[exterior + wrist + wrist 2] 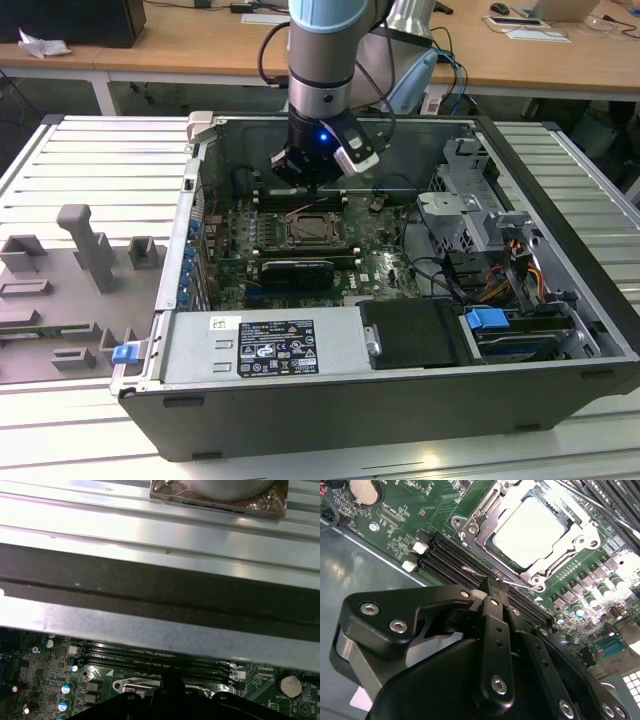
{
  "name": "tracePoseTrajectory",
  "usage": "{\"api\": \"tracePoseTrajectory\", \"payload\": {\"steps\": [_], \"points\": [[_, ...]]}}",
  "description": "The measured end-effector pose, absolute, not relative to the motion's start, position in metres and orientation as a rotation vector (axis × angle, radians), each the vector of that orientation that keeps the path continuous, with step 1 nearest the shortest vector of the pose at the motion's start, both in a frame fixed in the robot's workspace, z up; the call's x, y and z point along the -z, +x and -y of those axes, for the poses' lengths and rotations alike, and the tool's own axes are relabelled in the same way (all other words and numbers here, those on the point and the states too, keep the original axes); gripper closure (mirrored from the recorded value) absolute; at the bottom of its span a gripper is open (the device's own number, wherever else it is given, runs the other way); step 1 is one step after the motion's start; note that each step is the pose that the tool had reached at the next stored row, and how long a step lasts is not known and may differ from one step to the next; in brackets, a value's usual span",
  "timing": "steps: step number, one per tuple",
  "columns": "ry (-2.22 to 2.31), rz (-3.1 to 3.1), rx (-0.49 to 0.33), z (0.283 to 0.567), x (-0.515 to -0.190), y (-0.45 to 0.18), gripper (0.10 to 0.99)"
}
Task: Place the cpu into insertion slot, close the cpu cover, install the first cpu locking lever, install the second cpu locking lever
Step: 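Install the first cpu locking lever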
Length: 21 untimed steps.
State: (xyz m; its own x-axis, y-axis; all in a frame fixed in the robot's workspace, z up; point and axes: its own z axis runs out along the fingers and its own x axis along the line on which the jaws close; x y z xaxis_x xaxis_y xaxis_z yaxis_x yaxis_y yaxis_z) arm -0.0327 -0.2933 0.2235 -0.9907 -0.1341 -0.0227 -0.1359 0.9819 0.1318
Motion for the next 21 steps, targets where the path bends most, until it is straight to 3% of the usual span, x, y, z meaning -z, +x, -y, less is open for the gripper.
{"api": "tracePoseTrajectory", "payload": {"steps": [21], "points": [[-0.11, -3.113, -0.23, 0.294, -0.211, -0.019, 0.98]]}}
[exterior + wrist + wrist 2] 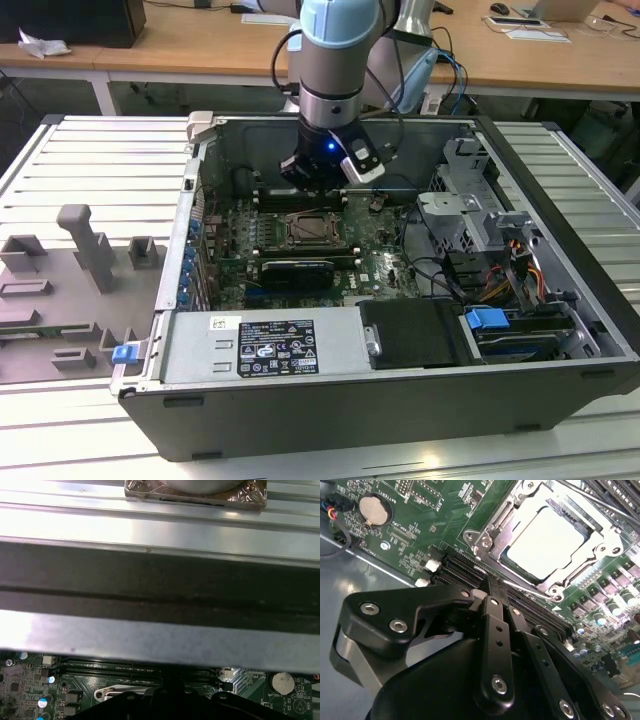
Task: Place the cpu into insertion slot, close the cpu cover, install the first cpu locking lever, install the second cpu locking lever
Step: 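Install the first cpu locking lever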
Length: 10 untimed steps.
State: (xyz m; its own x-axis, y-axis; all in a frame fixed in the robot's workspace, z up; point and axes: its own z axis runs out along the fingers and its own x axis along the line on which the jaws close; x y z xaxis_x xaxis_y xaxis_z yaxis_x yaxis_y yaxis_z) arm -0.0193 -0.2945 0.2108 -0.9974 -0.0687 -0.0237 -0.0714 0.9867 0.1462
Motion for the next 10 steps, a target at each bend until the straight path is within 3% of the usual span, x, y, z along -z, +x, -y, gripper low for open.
{"api": "tracePoseTrajectory", "payload": {"steps": [10], "points": [[-0.11, -3.116, -0.188, 0.2944, -0.2038, -0.0177, 0.98]]}}
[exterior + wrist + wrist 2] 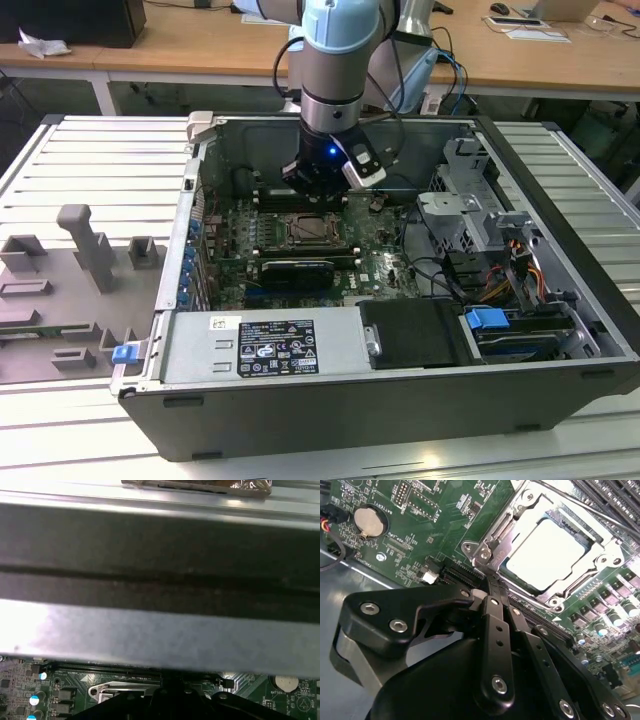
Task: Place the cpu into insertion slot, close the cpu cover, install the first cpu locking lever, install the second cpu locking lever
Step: 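Install the first cpu locking lever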
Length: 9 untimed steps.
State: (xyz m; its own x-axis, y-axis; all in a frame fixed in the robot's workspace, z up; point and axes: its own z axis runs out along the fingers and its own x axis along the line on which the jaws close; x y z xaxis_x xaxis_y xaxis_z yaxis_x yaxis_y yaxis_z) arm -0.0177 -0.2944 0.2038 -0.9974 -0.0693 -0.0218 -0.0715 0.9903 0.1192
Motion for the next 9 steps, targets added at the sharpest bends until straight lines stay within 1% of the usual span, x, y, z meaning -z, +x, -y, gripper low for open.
{"api": "tracePoseTrajectory", "payload": {"steps": [9], "points": [[-0.11, -3.117, -0.176, 0.2945, -0.2011, -0.0172, 0.98]]}}
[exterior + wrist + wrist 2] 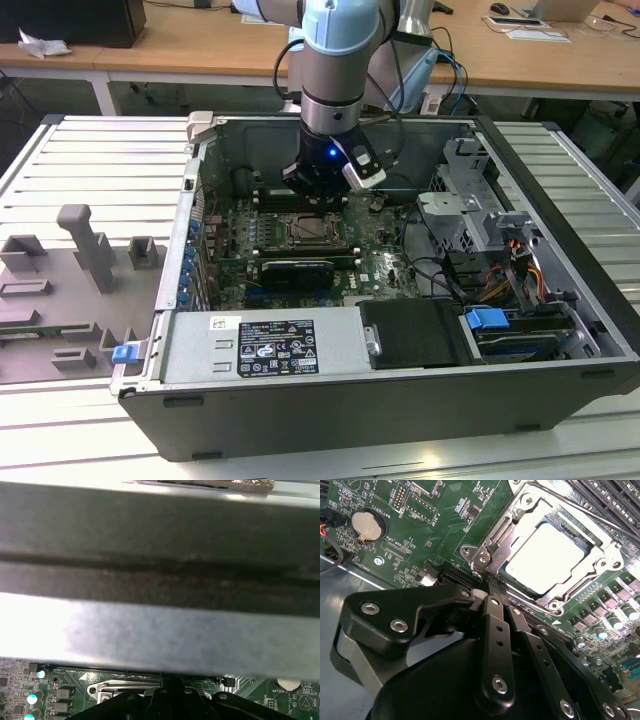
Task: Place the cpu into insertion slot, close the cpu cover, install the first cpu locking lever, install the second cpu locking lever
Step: 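Install the first cpu locking lever, then install the second cpu locking lever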
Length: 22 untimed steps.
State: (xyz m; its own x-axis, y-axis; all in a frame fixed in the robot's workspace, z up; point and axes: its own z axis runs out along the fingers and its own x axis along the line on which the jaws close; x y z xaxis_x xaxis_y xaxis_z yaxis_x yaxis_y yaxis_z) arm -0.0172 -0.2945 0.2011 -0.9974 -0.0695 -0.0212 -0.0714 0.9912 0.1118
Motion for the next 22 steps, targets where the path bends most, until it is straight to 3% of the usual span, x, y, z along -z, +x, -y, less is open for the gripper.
{"api": "tracePoseTrajectory", "payload": {"steps": [22], "points": [[-0.11, -3.117, -0.176, 0.2993, -0.2115, -0.017, 0.98]]}}
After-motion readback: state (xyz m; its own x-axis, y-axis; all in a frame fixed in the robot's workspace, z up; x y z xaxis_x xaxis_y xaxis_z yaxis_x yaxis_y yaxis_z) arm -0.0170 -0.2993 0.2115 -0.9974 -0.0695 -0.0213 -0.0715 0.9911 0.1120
